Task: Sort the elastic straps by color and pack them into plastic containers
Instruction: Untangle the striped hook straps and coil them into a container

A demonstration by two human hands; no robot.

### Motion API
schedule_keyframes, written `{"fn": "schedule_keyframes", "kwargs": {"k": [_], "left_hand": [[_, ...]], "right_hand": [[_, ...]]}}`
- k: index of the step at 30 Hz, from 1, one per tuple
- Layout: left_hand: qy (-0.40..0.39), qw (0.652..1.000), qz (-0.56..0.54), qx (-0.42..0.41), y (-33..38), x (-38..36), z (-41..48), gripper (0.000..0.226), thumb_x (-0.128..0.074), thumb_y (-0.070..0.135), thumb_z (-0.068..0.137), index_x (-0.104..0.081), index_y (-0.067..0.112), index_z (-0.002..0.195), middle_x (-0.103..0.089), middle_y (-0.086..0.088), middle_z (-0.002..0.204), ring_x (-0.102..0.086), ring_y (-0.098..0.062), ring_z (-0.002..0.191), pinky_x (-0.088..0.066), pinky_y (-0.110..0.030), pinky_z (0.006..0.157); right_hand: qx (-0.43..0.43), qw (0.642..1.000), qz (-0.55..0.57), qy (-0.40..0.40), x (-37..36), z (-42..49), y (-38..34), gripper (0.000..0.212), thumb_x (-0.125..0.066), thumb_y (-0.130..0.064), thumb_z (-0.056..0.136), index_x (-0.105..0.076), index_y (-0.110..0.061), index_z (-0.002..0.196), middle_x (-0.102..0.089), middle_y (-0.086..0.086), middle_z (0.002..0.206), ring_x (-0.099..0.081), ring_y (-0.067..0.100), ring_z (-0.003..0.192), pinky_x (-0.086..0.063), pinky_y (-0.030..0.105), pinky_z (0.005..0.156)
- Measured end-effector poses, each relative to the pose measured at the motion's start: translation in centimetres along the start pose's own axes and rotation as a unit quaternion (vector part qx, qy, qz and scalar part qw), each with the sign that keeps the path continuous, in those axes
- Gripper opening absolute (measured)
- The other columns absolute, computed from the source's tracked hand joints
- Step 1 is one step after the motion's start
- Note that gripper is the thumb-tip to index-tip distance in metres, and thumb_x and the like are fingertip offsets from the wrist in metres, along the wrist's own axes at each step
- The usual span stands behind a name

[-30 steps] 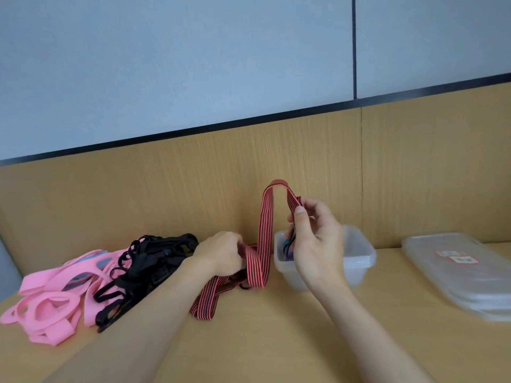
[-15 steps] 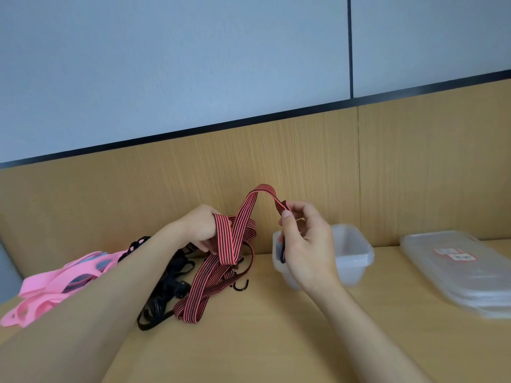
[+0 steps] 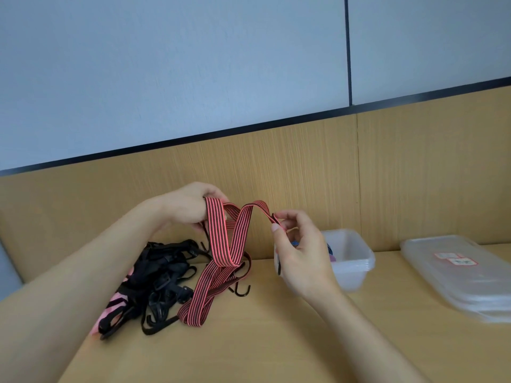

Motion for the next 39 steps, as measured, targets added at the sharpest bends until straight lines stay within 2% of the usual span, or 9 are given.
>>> {"fn": "schedule_keyframes", "kwargs": {"k": [3,8,13,18,23,28,32,35,39], "left_hand": [[-0.001,0.999,0.004,-0.036,1.7,1.1,-1.4,0.031,-0.072,0.011,0.091,-0.063,0.029,0.115,-0.074,0.005,0.093,-0.074,-0.006,0.078,-0.057,-0.018,0.065],[0.022,0.998,0.036,-0.053,2.6,2.8,-3.4,0.045,-0.069,-0.003,0.09,-0.058,0.026,0.122,-0.062,0.003,0.117,-0.073,-0.003,0.078,-0.056,-0.017,0.063],[0.064,0.996,0.048,-0.048,2.2,4.1,-5.0,0.061,-0.079,-0.005,0.081,-0.052,0.02,0.129,-0.055,0.002,0.121,-0.071,-0.004,0.067,-0.055,-0.018,0.057],[0.105,0.988,0.103,-0.043,1.6,5.9,-6.4,0.059,-0.089,0.014,0.073,-0.053,0.024,0.119,-0.064,0.005,0.111,-0.07,-0.014,0.08,-0.053,-0.028,0.065],[0.147,0.983,0.109,-0.016,-0.9,6.2,-6.9,0.032,-0.089,0.02,0.076,-0.061,0.018,0.093,-0.071,-0.003,0.089,-0.064,-0.017,0.076,-0.048,-0.029,0.067],[0.135,0.988,0.058,-0.058,-0.6,5.2,-6.9,0.017,-0.072,0.009,0.092,-0.055,0.009,0.091,-0.076,-0.003,0.071,-0.065,-0.003,0.055,-0.043,-0.027,0.057],[0.09,0.993,-0.062,-0.044,0.4,4.8,-6.4,0.012,-0.052,-0.001,0.1,-0.044,0.008,0.099,-0.06,-0.015,0.07,-0.059,-0.023,0.052,-0.052,-0.036,0.05],[0.073,0.989,-0.129,-0.025,1.3,5.0,-6.5,0.017,-0.046,-0.006,0.089,-0.045,0.011,0.092,-0.04,-0.004,0.069,-0.039,-0.012,0.052,-0.042,-0.028,0.045],[0.046,0.966,-0.25,-0.056,3.2,5.2,-7.0,0.016,-0.053,0.01,0.074,-0.043,0.014,0.085,-0.038,0.0,0.069,-0.032,-0.009,0.051,-0.03,-0.025,0.046]], "right_hand": [[0.0,1.0,0.005,0.006,0.2,0.1,-0.3,0.013,-0.063,-0.021,0.097,-0.06,-0.033,0.101,-0.064,-0.014,0.087,-0.061,0.02,0.074,-0.052,0.031,0.066],[-0.016,0.999,0.03,0.03,1.9,0.8,-1.0,0.006,-0.065,-0.017,0.097,-0.063,-0.022,0.094,-0.068,-0.001,0.085,-0.062,0.028,0.073,-0.054,0.042,0.07],[-0.014,0.997,0.019,0.077,5.0,2.1,-2.6,0.012,-0.065,-0.013,0.097,-0.067,-0.023,0.09,-0.072,-0.001,0.085,-0.066,0.023,0.077,-0.054,0.029,0.073],[-0.059,0.985,0.03,0.161,8.7,3.7,-3.6,0.015,-0.065,-0.014,0.097,-0.069,-0.023,0.086,-0.068,0.001,0.084,-0.061,0.006,0.057,-0.052,0.02,0.054],[-0.121,0.977,0.071,0.16,10.9,5.2,-4.4,0.005,-0.064,-0.006,0.096,-0.068,-0.008,0.097,-0.068,0.004,0.081,-0.064,0.004,0.053,-0.056,0.021,0.056],[-0.119,0.98,0.093,0.126,10.9,5.9,-6.6,0.012,-0.07,0.0,0.092,-0.059,-0.005,0.096,-0.071,0.012,0.088,-0.073,0.017,0.06,-0.059,0.022,0.057],[-0.082,0.993,0.046,0.077,9.7,6.4,-8.5,0.012,-0.076,-0.001,0.087,-0.066,-0.005,0.092,-0.073,0.013,0.087,-0.074,0.018,0.067,-0.059,0.025,0.06],[-0.062,0.996,0.025,0.055,8.8,6.7,-9.5,0.012,-0.08,-0.004,0.083,-0.07,-0.006,0.089,-0.074,0.011,0.082,-0.071,0.014,0.063,-0.057,0.024,0.059],[-0.049,0.998,0.004,0.035,7.6,7.0,-10.5,0.021,-0.086,-0.011,0.078,-0.071,-0.003,0.092,-0.075,0.005,0.072,-0.067,0.014,0.059,-0.054,0.023,0.057]]}}
Point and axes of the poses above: each hand's wrist, its own z-axis towards the middle knuckle, its own x-axis out of the back of the hand, y = z × x, the point moved 8 cm from there along z, towards the middle knuckle
